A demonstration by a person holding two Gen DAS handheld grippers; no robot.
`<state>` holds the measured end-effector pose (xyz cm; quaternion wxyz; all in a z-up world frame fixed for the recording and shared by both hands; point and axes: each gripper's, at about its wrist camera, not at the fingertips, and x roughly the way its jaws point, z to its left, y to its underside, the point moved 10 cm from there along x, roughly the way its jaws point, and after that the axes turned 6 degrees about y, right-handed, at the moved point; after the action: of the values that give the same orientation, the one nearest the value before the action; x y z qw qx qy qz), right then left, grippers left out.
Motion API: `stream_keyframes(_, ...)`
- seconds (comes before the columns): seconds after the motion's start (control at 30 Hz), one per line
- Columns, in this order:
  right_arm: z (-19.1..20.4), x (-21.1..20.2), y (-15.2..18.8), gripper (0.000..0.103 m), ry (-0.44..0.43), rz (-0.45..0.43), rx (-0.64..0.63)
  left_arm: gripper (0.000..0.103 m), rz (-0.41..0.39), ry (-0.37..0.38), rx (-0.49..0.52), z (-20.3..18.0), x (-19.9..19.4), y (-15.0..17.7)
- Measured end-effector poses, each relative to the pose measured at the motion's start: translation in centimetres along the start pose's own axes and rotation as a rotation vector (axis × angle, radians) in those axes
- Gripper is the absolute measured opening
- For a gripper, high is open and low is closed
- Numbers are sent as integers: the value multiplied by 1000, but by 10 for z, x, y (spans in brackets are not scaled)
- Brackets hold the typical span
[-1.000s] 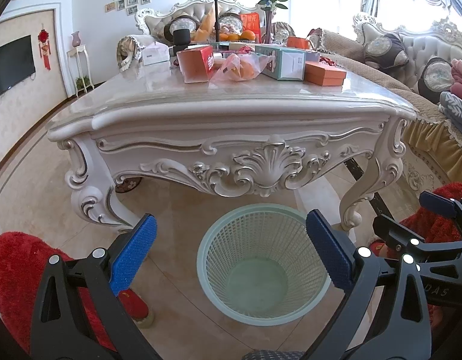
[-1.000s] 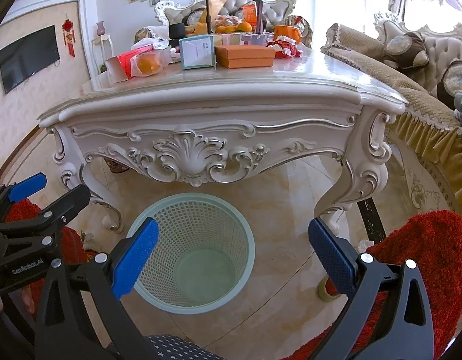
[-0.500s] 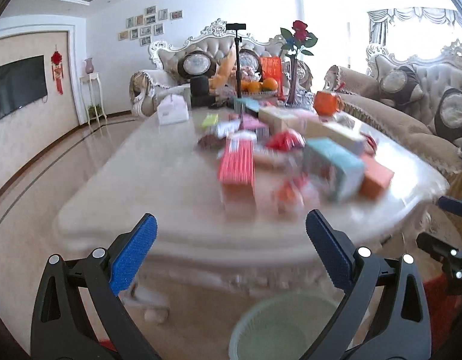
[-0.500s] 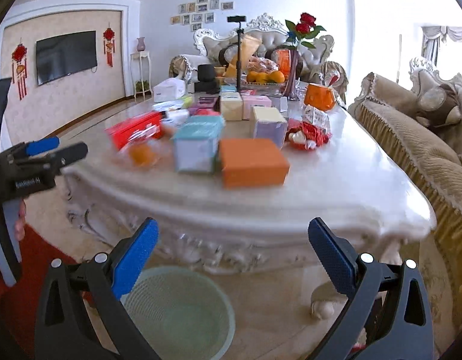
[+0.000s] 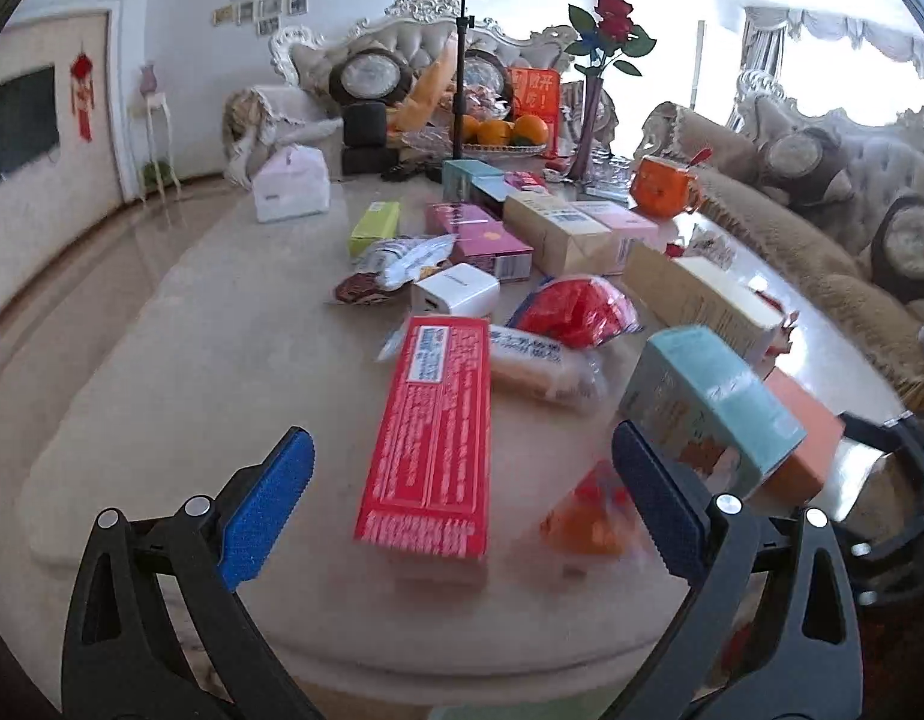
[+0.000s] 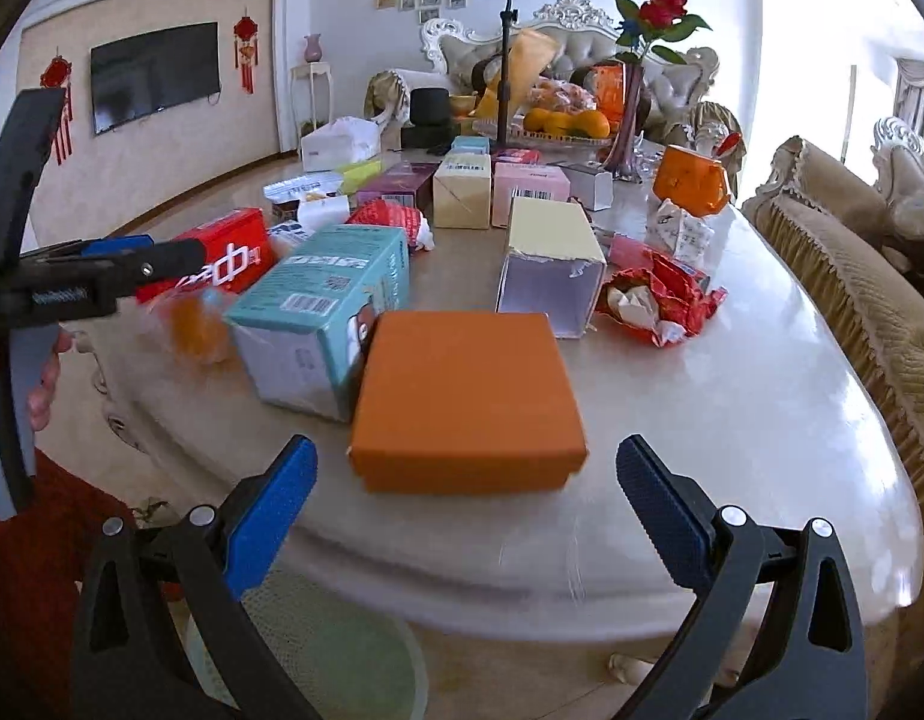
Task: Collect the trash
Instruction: 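Grasp the red box with the left tool while the right tool grasps the orange box, then drop the red box and orange box into the wastebasket with both tools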
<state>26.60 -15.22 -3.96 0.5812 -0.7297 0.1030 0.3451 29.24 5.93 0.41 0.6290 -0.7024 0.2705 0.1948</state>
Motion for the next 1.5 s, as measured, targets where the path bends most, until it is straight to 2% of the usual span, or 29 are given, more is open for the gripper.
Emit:
stream_keyframes(0.1,-3,6,0,96,-4,12,14,97,15,38,-30,6,7,-2)
stream_keyframes(0.23,-3,10,0,96,-7,14,10,97,48,-13,-10,17,21,1)
stream_keyframes(0.4,-4,15,-5,95,-12,16,15,96,86,-31,2,23,36,0)
stream_keyframes(0.47,-4,17,-6,91,-13,17,13,78,96,-36,13,25,38,1)
stream_keyframes(0.53,-3,14,-7,73,-26,13,5,42,116,48,-21,23,41,4)
stream_keyframes(0.57,-3,13,-8,68,-27,15,1,37,126,64,-33,24,42,5)
stream_keyframes(0.67,-6,12,-8,68,-27,32,15,36,112,10,-27,33,39,1)
stream_keyframes(0.73,-10,9,-8,68,-46,38,52,36,104,8,-34,36,33,-1)
stream_keyframes(0.9,-31,-11,-16,68,-35,10,139,36,46,14,-56,44,6,-14)
stream_keyframes(1.03,-35,-51,-21,68,-88,-45,218,36,-40,68,-85,40,-48,-17)
stream_keyframes(1.1,-21,-78,-14,68,-143,-70,229,36,-61,100,-68,28,-76,-4)
stream_keyframes(1.23,23,-112,24,68,-252,-49,231,36,-1,212,-55,-12,-110,70)
stream_keyframes(1.3,50,-111,57,68,-286,4,232,36,75,237,-50,-30,-105,119)
stream_keyframes(1.4,84,-76,115,68,-307,157,248,36,267,228,-44,-52,-64,209)
stream_keyframes(1.5,100,-40,158,68,-273,279,245,36,386,188,-36,-58,-30,260)
